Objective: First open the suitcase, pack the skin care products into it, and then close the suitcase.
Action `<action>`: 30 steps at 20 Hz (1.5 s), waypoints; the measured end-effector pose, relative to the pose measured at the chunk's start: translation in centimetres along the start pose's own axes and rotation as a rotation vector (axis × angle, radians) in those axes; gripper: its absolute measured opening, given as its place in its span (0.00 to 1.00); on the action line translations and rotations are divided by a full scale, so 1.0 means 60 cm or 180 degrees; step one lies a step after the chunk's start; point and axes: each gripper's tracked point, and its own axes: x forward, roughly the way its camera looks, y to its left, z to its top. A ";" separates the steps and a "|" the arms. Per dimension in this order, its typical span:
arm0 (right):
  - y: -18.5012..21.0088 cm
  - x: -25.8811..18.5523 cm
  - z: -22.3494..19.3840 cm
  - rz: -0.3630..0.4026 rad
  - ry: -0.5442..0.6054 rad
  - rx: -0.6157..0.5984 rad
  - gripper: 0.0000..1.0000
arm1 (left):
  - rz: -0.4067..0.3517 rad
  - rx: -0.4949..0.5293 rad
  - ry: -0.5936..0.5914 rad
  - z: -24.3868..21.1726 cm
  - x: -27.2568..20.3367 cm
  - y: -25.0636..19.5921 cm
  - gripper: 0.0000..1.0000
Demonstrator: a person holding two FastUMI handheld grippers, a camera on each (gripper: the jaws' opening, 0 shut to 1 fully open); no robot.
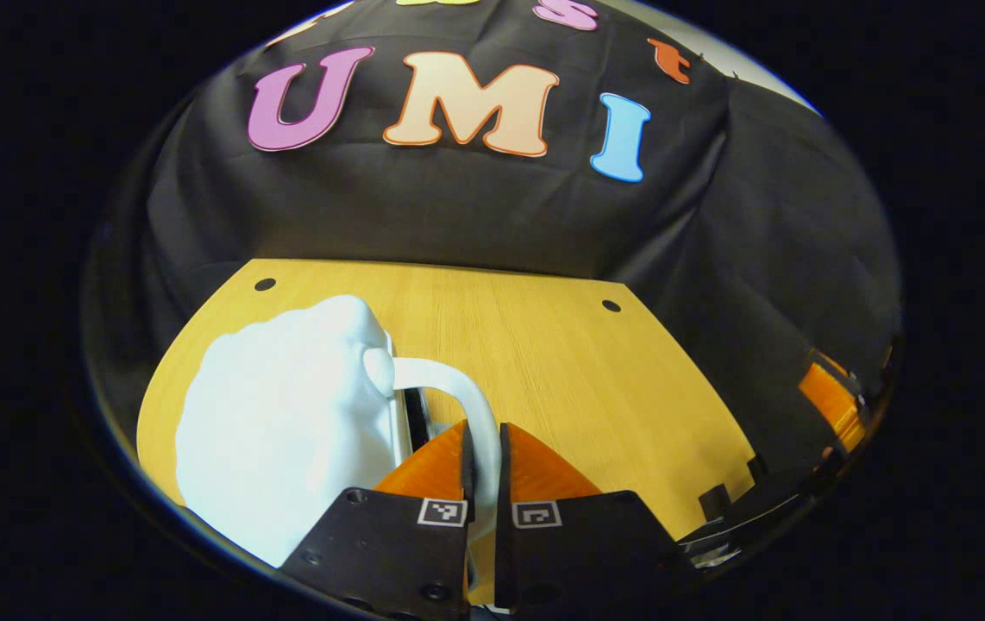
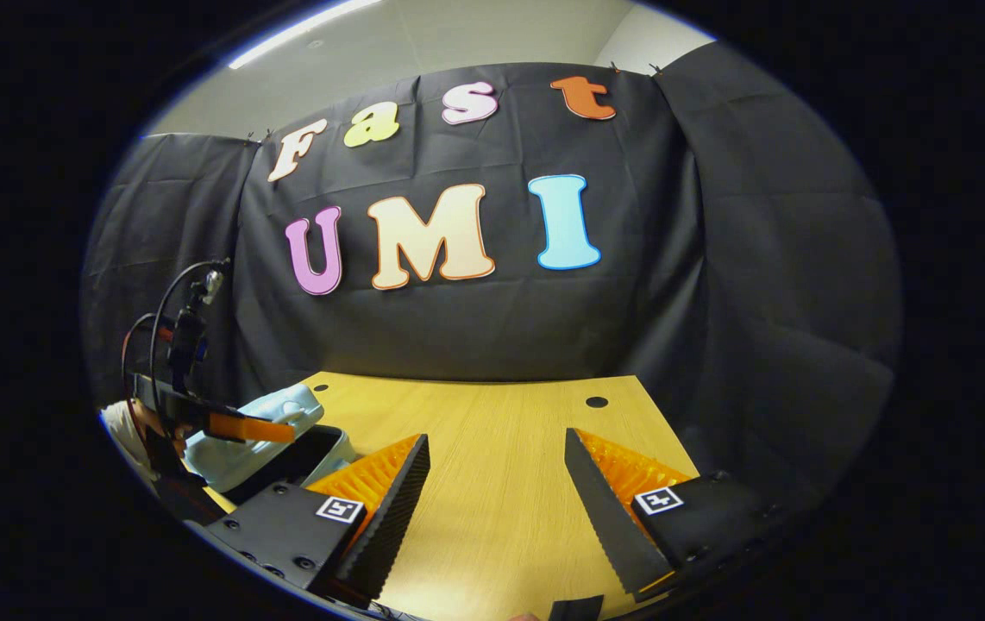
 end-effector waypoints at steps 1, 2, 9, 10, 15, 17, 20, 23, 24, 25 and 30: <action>-0.002 -0.001 0.003 -0.0005 -0.0006 -0.0028 0.98 | 0.0002 0.0031 0.0029 -0.012 0.006 -0.006 0.06; -0.005 -0.002 0.008 -0.0010 -0.0025 -0.0056 0.98 | 0.0016 0.0033 0.0069 -0.024 0.012 -0.011 0.07; 0.013 -0.006 0.052 0.0106 -0.0241 -0.0068 0.98 | 0.0208 0.0042 -0.0444 0.008 -0.012 -0.071 0.68; 0.017 -0.007 0.070 0.0096 -0.0332 -0.0046 0.98 | 0.0286 0.0130 -0.0619 0.029 -0.027 -0.077 0.66; 0.049 -0.029 0.178 -0.0089 -0.0848 -0.0232 0.98 | 0.0508 0.0218 -0.1397 0.145 -0.111 -0.111 0.80; 0.061 -0.041 0.219 -0.0184 -0.0996 -0.0270 0.97 | 0.0475 0.0170 -0.1667 0.196 -0.145 -0.121 0.83; 0.074 -0.067 0.246 -0.0273 -0.1037 -0.0155 0.98 | 0.0409 0.0156 -0.1988 0.256 -0.197 -0.128 0.83; 0.064 -0.097 0.264 -0.0430 -0.1163 -0.0132 0.99 | 0.0326 0.0228 -0.2234 0.297 -0.246 -0.141 0.83; 0.067 -0.108 0.265 -0.0447 -0.1181 -0.0123 0.99 | 0.0302 0.0263 -0.2325 0.307 -0.261 -0.146 0.83; 0.069 -0.119 0.266 -0.0475 -0.1205 -0.0124 0.99 | 0.0285 0.0287 -0.2383 0.313 -0.269 -0.151 0.82; 0.077 -0.157 0.285 -0.0589 -0.1379 -0.0140 0.99 | 0.0084 0.0544 -0.2529 0.313 -0.293 -0.188 0.82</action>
